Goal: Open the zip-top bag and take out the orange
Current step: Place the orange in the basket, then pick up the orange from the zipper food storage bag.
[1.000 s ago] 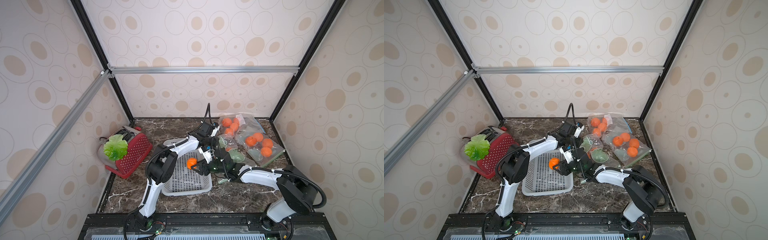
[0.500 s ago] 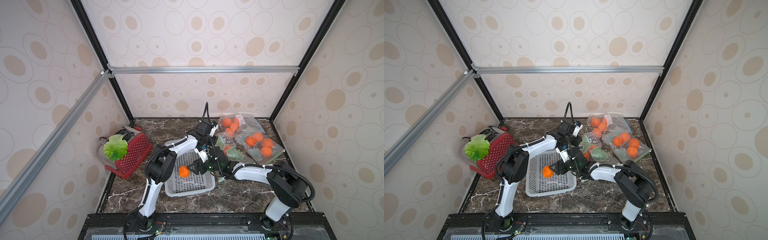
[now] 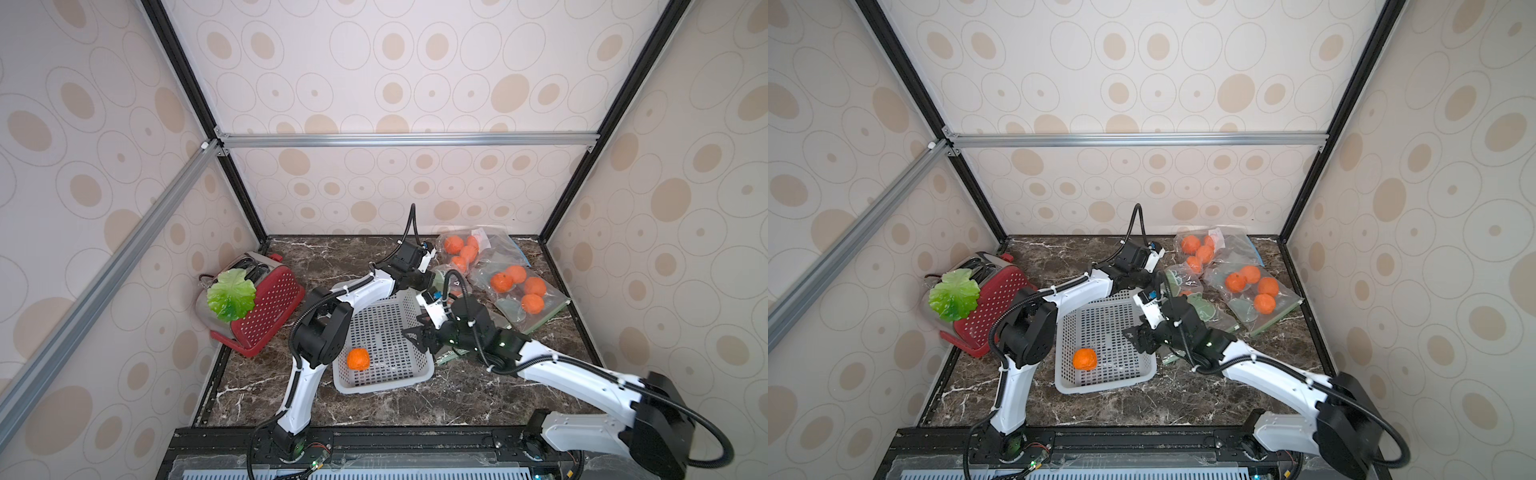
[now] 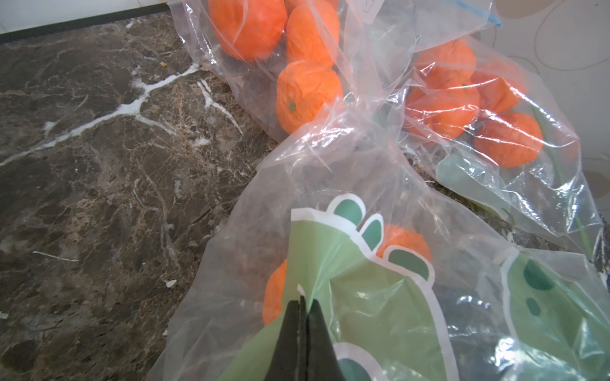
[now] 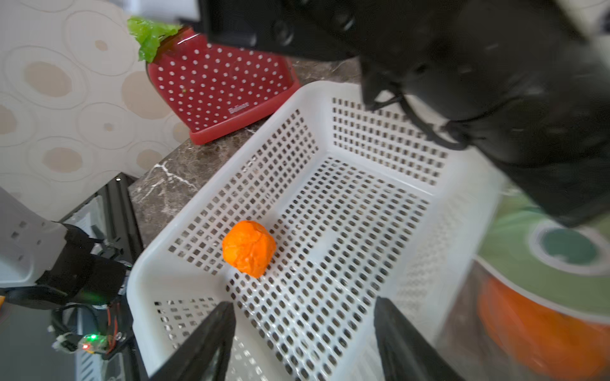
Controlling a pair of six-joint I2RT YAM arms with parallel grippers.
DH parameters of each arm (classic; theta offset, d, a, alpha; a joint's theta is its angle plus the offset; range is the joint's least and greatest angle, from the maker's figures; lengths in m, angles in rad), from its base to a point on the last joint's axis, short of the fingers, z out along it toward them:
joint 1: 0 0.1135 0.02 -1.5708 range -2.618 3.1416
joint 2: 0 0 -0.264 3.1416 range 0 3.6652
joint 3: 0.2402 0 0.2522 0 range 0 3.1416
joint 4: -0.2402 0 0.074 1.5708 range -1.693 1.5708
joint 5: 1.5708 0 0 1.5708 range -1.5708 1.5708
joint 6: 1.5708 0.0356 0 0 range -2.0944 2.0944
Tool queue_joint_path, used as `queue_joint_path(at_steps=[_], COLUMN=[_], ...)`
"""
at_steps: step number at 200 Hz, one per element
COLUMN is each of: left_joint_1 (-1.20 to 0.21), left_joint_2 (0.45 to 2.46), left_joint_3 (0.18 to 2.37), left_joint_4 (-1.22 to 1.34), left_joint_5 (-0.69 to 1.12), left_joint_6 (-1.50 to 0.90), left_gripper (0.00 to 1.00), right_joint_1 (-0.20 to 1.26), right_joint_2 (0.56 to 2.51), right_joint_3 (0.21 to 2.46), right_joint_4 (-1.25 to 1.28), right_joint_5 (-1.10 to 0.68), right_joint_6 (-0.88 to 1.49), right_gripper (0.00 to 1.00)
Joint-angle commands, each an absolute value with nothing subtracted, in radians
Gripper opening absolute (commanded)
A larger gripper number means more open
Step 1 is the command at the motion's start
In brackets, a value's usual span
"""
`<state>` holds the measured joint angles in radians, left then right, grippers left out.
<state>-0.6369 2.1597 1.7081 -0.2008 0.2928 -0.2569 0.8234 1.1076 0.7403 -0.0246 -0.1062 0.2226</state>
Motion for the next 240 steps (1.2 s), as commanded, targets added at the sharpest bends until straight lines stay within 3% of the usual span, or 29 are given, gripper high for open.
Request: queue_joint_path(at_steps=[1, 31, 43, 76, 110, 131, 176, 240], left_joint_1=[-0.641, -0.642, -0.642, -0.641, -0.641, -0.642, -0.641, -0.642], left_joint_2=[2.119, 2.134, 2.131, 2.133, 2.132, 2.126, 2.123, 2.131], left_joint_3=[1.718, 1.732, 1.728, 1.733, 1.735, 1.732, 1.733, 1.743], left_joint_4=[-0.193, -0.211, -0.207, -0.213, -0.222, -0.219, -0.22, -0.231], left_joint_5=[0.294, 0.296, 0.298, 0.298, 0.296, 0.299, 0.311, 0.311], left_joint_6=[-0.244, -0.243, -0.244, -0.242, -0.239, -0.241, -0.244, -0.239], left_gripper=[0.0, 0.0, 0.0, 0.0, 0.0, 0.0, 0.0, 0.0], right_joint_1=[0.821, 0.821, 0.821, 0.828, 0.827, 0.825, 0.777, 0.712], right_joint_2=[0.958, 0.8, 0.793, 0.901, 1.081, 1.103, 1.097, 1.018], right_joint_3=[0.676, 0.665, 0.68, 0.751, 0.788, 0.727, 0.647, 0.555], right_joint_4=[-0.345, -0.632, -0.74, -0.868, -0.955, -0.844, -0.577, -0.272], right_joint_5=[0.119, 0.191, 0.209, 0.236, 0.446, 0.542, 0.497, 0.42], right_joint_6=[0.246, 0.397, 0.449, 0.551, 0.64, 0.662, 0.617, 0.572], right_gripper=[0.63, 0.43, 0.41, 0.3, 0.23, 0.17, 0.16, 0.24])
